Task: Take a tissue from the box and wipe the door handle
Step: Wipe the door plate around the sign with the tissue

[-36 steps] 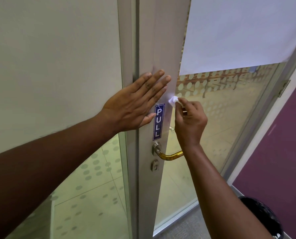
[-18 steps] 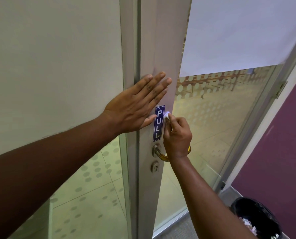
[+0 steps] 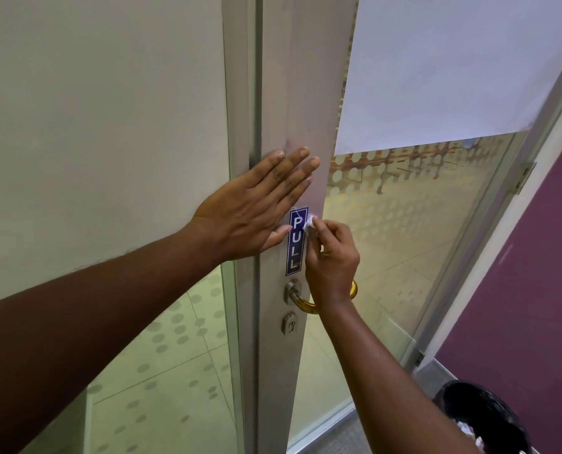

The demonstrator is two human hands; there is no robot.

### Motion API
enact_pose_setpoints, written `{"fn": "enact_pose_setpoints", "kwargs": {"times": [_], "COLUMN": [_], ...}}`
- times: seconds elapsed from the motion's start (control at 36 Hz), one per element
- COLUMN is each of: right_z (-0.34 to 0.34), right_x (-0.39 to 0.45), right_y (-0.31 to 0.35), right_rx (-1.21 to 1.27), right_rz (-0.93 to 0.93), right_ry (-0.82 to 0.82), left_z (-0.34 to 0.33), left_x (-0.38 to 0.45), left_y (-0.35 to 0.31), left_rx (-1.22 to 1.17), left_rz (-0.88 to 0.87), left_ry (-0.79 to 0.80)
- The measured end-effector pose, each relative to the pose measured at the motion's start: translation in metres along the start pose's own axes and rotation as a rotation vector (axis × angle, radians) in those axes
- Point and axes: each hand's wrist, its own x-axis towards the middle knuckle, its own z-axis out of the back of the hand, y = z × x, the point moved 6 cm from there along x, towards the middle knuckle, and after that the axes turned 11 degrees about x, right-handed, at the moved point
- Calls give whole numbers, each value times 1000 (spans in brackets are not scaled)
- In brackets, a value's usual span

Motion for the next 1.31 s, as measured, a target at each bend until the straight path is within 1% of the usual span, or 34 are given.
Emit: {"fn": "enact_pose_setpoints", "kwargs": {"times": [0.11,0.17,0.22,0.25,0.36,0.42,0.47,0.64,0.89,1.0,1.31], "right_z": [-2,-1,2,4,19,19,15,0,-4,-3,-1], "right_x": [-15,-21,-22,-22,-27,-32,-37,-48,-39,-25,10], "right_y": [-6,-11,-17,-20,-41,-50,-53,-43,-38,-32,2], "right_rx": [-17,-1,47,87,314,369,374,287,217,218,162], "right_rz": [-2,-45,-155,-229,-588,-722,-783,-791,-746,-672,-398], "right_ry": [10,34,26,-8,-273,-274,-222,-142,-246,-269,-260], "left_z": [1,1,2,3,2,0,0,1,1,0,0], "left_x": [1,1,0,0,0,0,0,-1,0,0,1], "left_y": [0,0,0,0,-1,-1,-1,0,0,-1,-1], "left_rx": [-8,-7,-11,-12,-8,-5,-5,3,-4,0,8], "left_rz": [-1,-2,-4,-4,-7,-8,-7,0,3,-5,5], "left_ry": [-7,-8,-15,-20,-25,-15,-10,-17,-28,-10,-13]}}
